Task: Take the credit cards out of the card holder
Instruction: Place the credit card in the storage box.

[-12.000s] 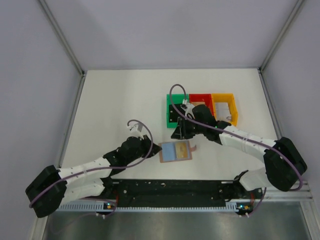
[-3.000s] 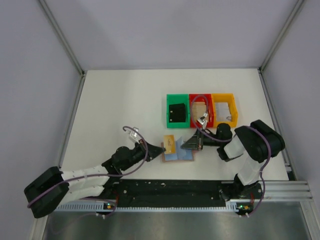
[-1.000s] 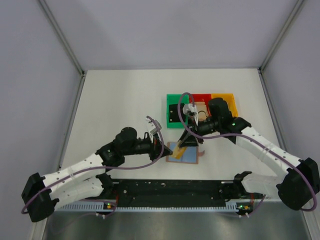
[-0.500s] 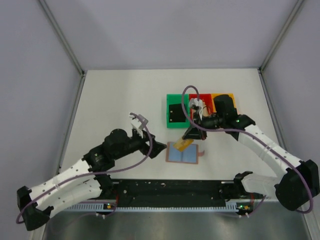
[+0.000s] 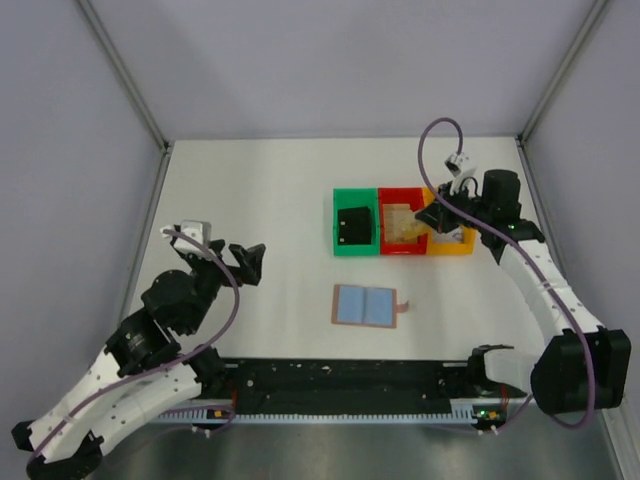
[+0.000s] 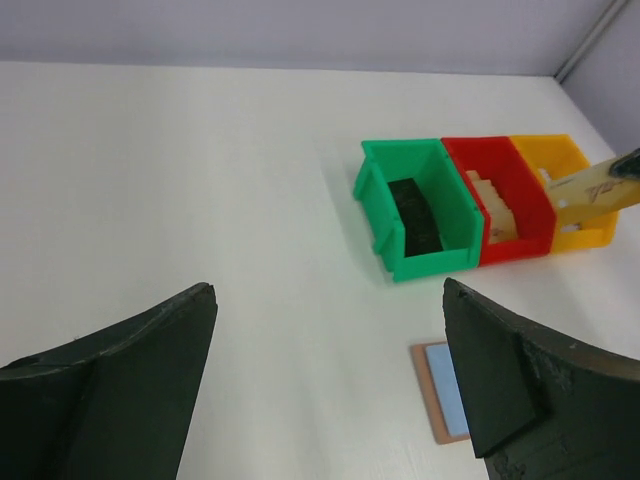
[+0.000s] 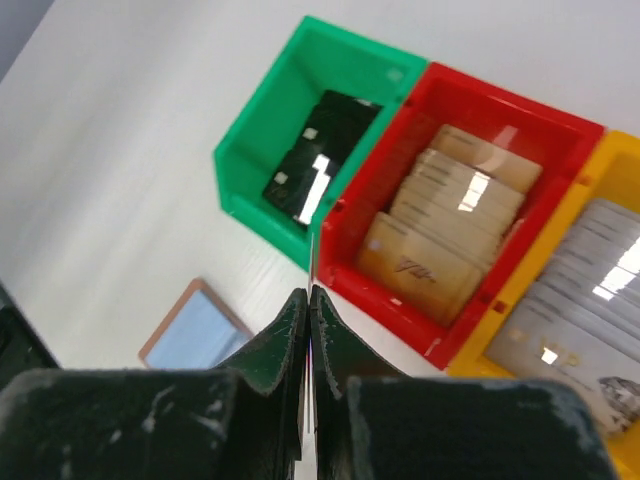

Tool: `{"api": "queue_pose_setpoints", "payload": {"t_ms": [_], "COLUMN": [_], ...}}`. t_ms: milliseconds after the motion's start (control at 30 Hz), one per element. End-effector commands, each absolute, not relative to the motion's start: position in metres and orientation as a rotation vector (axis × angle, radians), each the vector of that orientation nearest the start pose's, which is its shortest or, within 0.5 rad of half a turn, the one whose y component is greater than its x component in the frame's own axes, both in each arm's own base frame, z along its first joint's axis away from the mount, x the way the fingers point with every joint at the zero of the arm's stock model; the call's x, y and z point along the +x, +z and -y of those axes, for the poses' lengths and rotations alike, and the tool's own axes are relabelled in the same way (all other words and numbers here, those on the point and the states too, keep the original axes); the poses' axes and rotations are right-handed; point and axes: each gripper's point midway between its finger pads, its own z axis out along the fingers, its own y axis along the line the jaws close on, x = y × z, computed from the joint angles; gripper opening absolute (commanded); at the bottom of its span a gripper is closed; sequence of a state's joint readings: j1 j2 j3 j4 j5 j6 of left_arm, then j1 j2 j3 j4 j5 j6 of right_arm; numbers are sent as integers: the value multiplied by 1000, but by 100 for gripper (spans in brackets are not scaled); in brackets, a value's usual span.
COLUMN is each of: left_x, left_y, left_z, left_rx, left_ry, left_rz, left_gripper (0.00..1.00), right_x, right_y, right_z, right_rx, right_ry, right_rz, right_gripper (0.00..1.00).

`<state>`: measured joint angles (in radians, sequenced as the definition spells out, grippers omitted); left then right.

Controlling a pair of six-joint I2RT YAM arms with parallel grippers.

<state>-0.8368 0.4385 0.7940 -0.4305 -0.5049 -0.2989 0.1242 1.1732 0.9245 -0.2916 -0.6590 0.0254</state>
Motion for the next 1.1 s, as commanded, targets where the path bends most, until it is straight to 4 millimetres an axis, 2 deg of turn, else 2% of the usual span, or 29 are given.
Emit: {"api": "queue_pose_setpoints", "payload": {"t_ms": [0,167,333,633,833,967,1000,1067], "left_x": [209,211,211,216,216,217,217,218], "left_y": [283,279,278,278,279,278,278,277], "left_z": [94,71,56,53,51,53,52,52], "left_rx": [67,-3,-71,-96,-108,-102,-102,-103], "left_ry": [-277,-183,-148,-171,-172,-181,-178,-173], "left_rz": [-1723,-1723,-1712,-1712,-1707,-1709,-1710,-1713], "left_gripper": [98,98,98,98,98,98,98,98], "right_x": [359,382,394,405,398,397,396,397], "right_y": [209,190,179,147,130,121,120,118], "right_z": [-118,-127,-137,-157,-172,-171,-170,-166], "right_rx": [-340,-370,-381,-393,-431,-418,-410,-392], "right_ry": [653,708,789,944,1001,996,991,958], "right_rz": [-2012,-2050,-2033,-2053,-2102,-2124,-2132,-2148], "right_gripper": [0,0,0,0,0,0,1,12]}}
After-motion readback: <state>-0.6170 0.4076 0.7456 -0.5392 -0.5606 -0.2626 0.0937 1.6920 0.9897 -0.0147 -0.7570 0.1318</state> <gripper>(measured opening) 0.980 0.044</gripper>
